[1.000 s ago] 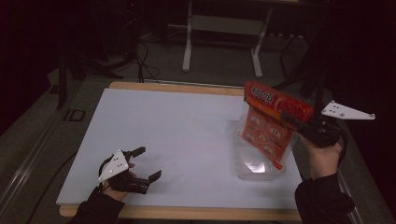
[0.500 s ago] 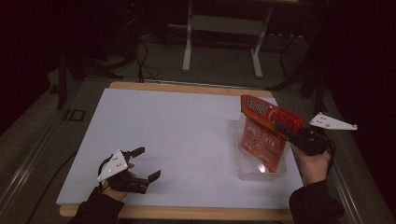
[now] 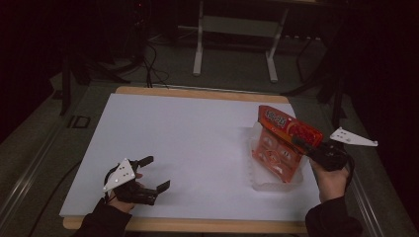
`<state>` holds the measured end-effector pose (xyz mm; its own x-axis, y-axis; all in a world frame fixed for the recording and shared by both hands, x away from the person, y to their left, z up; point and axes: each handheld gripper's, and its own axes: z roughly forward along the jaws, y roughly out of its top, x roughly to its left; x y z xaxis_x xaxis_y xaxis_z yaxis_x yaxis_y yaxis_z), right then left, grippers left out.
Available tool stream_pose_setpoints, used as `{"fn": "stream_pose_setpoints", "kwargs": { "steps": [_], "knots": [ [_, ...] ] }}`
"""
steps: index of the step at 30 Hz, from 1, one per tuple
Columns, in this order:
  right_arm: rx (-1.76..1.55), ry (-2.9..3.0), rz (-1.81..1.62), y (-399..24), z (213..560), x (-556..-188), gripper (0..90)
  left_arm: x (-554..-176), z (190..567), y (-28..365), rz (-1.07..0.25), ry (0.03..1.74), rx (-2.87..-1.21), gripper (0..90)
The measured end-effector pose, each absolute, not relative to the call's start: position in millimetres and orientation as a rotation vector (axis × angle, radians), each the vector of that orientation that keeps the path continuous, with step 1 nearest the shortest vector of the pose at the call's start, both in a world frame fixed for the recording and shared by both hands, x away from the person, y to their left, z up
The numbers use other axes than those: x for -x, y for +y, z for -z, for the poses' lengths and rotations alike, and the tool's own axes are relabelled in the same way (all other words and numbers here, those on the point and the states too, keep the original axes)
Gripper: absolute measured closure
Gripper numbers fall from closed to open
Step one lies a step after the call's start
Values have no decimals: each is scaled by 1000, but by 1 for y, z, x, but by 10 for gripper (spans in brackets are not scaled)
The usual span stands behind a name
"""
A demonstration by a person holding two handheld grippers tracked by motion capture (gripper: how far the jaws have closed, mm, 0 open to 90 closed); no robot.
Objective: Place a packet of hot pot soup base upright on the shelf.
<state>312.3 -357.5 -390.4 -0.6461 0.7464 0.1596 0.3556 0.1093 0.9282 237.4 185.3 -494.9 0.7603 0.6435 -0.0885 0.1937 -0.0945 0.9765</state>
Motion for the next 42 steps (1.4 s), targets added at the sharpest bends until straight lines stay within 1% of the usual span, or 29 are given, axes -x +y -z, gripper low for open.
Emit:
{"fn": "stream_pose_setpoints", "kwargs": {
  "steps": [19,26,33,36,38,42],
  "knots": [
    [-1177,1948,-1554,-381,398,-322,898,-239,496,187,-405,684,-1651,18],
    [-1226,1948,-1432,-383,403,-330,895,-239,497,188,-396,690,-1647,18],
    [-1265,1919,-1463,-393,411,-328,867,-240,497,187,-391,687,-1645,18],
    [-1265,1916,-1454,-392,410,-328,790,-239,496,187,-392,685,-1645,18],
    [-1267,1917,-1457,-391,410,-328,647,-239,496,187,-390,688,-1641,18],
    [-1265,1914,-1476,-392,412,-326,430,-240,497,188,-389,687,-1637,18]
  ]
}}
